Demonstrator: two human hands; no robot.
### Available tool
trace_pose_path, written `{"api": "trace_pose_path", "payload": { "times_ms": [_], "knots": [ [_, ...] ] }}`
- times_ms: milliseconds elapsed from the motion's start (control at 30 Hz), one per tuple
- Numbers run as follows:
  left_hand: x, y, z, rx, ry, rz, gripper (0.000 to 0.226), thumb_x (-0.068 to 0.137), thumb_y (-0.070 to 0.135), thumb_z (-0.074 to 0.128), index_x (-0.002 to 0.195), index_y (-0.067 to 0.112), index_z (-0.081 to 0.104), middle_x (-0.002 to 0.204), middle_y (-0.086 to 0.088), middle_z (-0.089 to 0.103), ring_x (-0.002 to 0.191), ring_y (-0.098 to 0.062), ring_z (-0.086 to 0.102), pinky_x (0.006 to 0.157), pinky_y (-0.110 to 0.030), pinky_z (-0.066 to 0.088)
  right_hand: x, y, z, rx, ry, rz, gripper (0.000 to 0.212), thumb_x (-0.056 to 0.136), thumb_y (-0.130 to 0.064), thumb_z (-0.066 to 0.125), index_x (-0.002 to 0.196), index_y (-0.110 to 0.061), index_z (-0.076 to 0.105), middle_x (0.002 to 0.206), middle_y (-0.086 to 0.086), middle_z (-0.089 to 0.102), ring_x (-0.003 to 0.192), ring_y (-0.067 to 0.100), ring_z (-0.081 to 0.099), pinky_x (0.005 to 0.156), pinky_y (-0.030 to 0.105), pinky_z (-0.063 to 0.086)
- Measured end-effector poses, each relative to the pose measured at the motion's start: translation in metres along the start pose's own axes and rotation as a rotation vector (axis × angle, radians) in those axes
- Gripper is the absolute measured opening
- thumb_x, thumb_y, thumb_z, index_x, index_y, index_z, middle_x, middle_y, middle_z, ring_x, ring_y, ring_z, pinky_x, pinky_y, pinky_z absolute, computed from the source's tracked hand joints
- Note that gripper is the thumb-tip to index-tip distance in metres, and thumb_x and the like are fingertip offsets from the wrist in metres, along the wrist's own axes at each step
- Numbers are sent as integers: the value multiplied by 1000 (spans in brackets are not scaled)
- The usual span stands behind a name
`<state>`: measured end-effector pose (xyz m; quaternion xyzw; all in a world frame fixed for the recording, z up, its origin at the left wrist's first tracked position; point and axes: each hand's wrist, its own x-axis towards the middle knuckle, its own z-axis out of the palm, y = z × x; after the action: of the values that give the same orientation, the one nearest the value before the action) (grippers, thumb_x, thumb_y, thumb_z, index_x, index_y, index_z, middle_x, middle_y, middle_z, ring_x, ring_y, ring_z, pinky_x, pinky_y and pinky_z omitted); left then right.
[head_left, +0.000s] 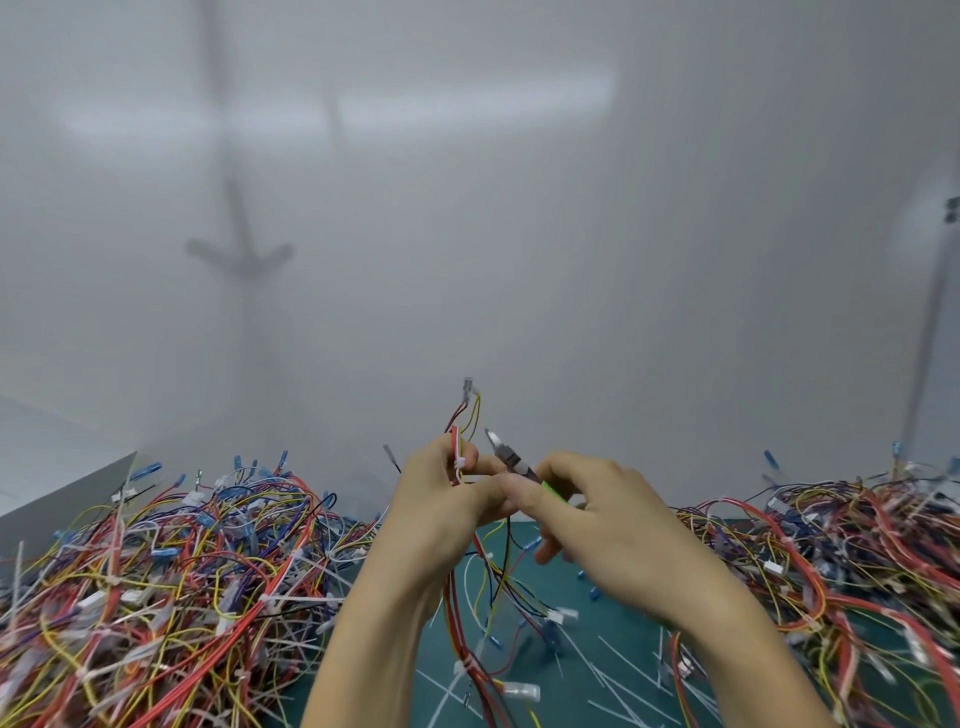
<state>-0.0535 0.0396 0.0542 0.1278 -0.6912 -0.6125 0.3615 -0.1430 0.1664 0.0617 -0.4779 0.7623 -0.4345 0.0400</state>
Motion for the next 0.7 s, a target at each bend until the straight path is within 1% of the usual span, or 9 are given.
{"api": "trace_pose_path", "payload": {
  "times_ms": [100, 200, 267, 367, 433, 533, 600, 700],
  "knots": [
    [-1, 1, 1, -54, 30, 17, 32, 82, -17, 60, 81, 8, 41, 70, 1, 71, 64, -13, 71, 62, -18, 55, -1, 4, 0, -19, -29, 45, 51, 90, -65, 47, 85, -16, 61, 75, 8, 65, 60, 7, 71, 64, 33, 53],
    [1, 1, 2, -102, 85, 15, 33, 83, -19, 60, 80, 8, 40, 88, -14, 71, 70, -21, 71, 66, -24, 59, -1, 6, 0, -35, -60, 84, 49, 94, -58, 47, 86, -12, 60, 79, 14, 67, 58, 9, 71, 73, 46, 59],
    [1, 1, 1, -111, 128, 10, 34, 82, -18, 62, 79, 8, 40, 93, -21, 68, 75, -25, 69, 67, -26, 61, -1, 6, 0, -37, -87, 98, 49, 96, -56, 47, 84, -10, 59, 78, 16, 68, 57, 11, 71, 74, 48, 58],
    [1, 2, -3, -123, 148, -6, 36, 81, -16, 66, 75, 10, 41, 89, -20, 66, 83, -29, 68, 65, -26, 61, -1, 8, 0, -42, -113, 119, 47, 97, -53, 47, 81, -10, 59, 69, 10, 67, 57, 15, 72, 75, 48, 59],
    [0, 4, -4, -120, 141, -13, 37, 81, -15, 67, 74, 11, 41, 88, -19, 65, 85, -27, 69, 64, -25, 60, -1, 8, 0, -40, -122, 132, 46, 98, -52, 47, 81, -11, 60, 66, 5, 65, 57, 16, 72, 74, 47, 59],
    [-1, 5, -3, -88, 119, -16, 36, 82, -13, 67, 74, 10, 41, 88, -20, 65, 79, -24, 68, 64, -25, 60, 0, 7, -2, -33, -129, 132, 46, 98, -51, 47, 80, -11, 60, 65, 5, 64, 57, 17, 72, 69, 45, 58],
    [-1, 5, -2, -62, 109, -7, 36, 82, -12, 67, 72, 11, 41, 85, -17, 64, 77, -25, 65, 64, -25, 60, 0, 7, -2, -18, -132, 130, 44, 98, -50, 48, 79, -13, 60, 64, 4, 64, 58, 18, 72, 65, 43, 59],
    [-2, 6, -2, -41, 90, 6, 36, 81, -10, 69, 71, 12, 42, 83, -16, 63, 77, -24, 63, 66, -27, 60, 0, 6, -2, 3, -111, 127, 42, 99, -49, 48, 76, -15, 60, 64, 4, 64, 59, 19, 72, 59, 35, 56]
  ]
}}
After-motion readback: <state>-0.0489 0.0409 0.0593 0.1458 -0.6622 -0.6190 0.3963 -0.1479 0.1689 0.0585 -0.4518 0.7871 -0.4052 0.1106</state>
